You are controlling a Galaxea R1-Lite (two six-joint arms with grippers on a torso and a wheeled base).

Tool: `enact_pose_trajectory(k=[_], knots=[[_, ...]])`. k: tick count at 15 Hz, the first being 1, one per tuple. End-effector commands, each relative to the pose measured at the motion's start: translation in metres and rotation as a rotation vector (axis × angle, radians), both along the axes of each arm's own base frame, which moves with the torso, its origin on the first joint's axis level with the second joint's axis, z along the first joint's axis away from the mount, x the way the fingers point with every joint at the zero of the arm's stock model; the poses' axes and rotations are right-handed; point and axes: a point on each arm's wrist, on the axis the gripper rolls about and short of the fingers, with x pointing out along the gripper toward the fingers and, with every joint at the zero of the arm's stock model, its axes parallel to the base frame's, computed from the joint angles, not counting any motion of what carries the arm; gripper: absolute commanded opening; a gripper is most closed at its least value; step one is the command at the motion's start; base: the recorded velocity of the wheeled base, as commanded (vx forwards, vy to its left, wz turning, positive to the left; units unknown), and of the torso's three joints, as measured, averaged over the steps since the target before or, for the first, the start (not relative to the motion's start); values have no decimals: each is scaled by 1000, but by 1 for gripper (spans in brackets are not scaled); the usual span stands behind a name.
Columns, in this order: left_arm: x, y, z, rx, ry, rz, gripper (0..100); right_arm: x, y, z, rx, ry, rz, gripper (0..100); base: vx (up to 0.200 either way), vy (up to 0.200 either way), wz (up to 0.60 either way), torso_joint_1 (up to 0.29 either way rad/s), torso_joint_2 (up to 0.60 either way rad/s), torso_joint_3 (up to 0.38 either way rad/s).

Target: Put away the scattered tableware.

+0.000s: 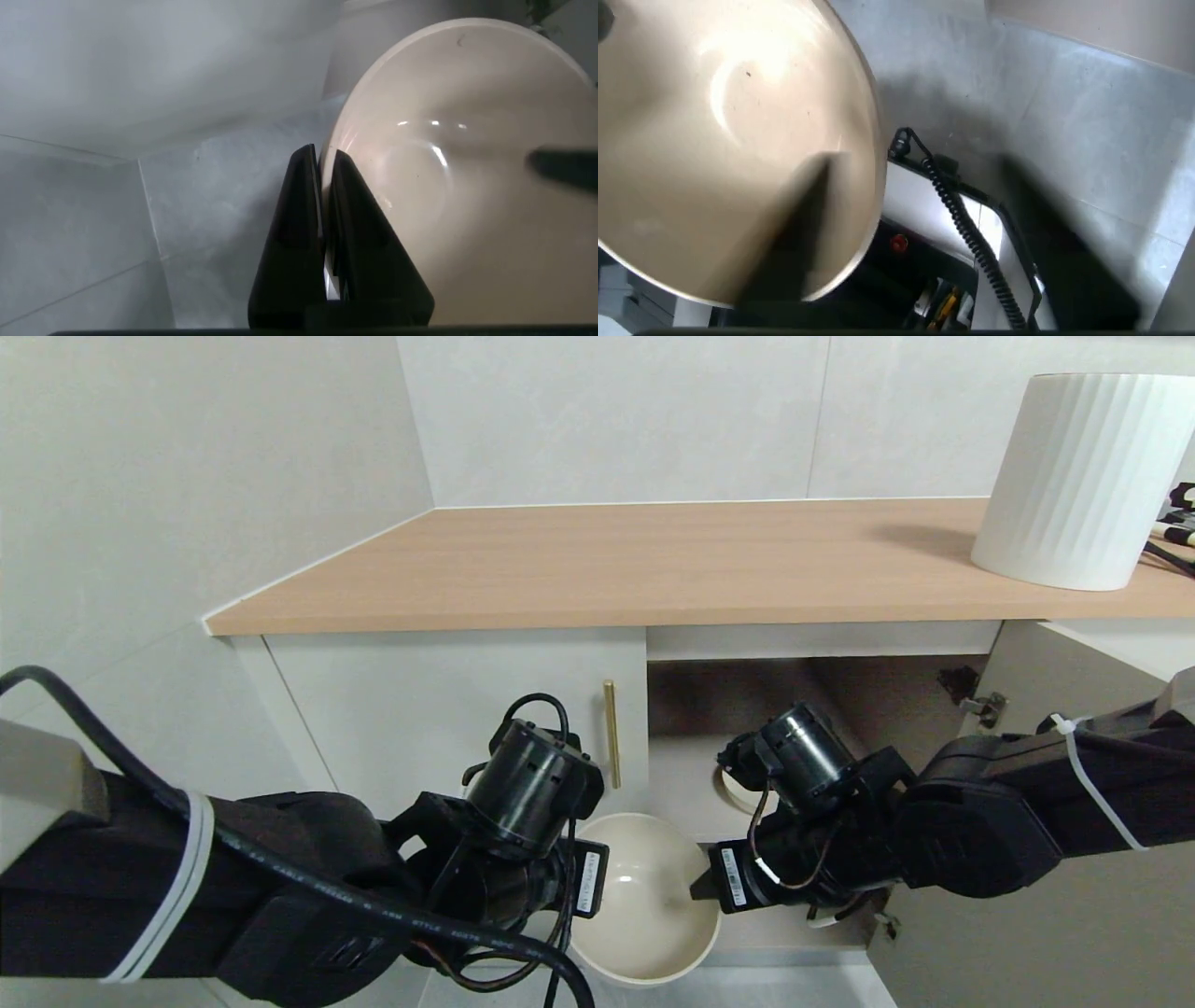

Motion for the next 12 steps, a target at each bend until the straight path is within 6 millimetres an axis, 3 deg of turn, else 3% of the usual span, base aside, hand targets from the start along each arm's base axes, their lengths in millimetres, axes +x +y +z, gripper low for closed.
enact_pose_trajectory(k=[1, 6, 7, 12], knots=[[0, 0, 0, 0, -1, 0, 0, 0, 0, -1, -2, 2, 1, 0, 0, 0, 0, 0, 0, 0], [0, 0, 0, 1, 0, 0, 0, 0, 0, -2, -4, 4, 1, 0, 0, 0, 0, 0, 0, 0], [0, 0, 0, 2, 1, 0, 100, 0, 0, -2, -5, 5, 1, 0, 0, 0, 0, 0, 0, 0], [0, 1, 2, -4, -4, 3, 100, 0, 0, -1, -3, 3, 1, 0, 0, 0, 0, 0, 0, 0]])
